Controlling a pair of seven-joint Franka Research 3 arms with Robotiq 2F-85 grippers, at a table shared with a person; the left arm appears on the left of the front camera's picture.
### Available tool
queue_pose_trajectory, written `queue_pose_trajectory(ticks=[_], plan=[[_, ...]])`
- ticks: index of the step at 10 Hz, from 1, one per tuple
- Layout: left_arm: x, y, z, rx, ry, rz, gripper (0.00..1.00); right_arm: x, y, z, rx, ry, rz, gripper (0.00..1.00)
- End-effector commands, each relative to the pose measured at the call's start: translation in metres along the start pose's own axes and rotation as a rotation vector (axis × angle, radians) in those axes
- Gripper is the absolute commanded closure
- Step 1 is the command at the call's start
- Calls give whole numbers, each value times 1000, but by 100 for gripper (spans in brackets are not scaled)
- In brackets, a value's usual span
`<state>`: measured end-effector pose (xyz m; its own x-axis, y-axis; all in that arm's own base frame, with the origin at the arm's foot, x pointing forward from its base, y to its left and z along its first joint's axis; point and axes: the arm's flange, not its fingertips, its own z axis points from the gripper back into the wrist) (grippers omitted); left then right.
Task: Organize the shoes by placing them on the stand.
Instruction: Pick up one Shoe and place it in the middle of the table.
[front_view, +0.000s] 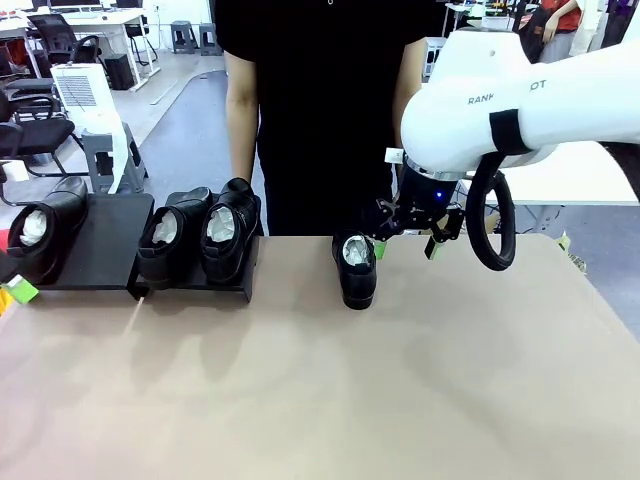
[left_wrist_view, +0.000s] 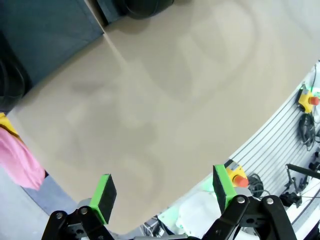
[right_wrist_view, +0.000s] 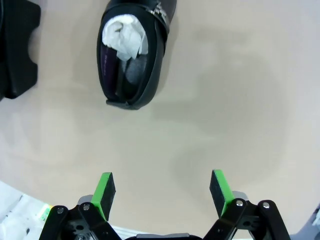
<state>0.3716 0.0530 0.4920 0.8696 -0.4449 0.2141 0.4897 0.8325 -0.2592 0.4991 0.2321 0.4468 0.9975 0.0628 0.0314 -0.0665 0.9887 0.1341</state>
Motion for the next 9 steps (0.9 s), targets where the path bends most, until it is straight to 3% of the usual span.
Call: queue_pose_trajectory(ticks=[1,2,3,9], plan=[[-1,-2,0,-6,-7,12,0,9,-1,-2,0,0,-1,0],[-1,-2,0,-6,-7,12,0,-19,-7,-3,-17,-52,-44,0],[-1,-2,0,-6,-7,12,0,-25,-1,-5,-29,-101,-52,0],[-1,-2,0,-6,-7,12,0,40,39,-32,-75,-122,-32,0]])
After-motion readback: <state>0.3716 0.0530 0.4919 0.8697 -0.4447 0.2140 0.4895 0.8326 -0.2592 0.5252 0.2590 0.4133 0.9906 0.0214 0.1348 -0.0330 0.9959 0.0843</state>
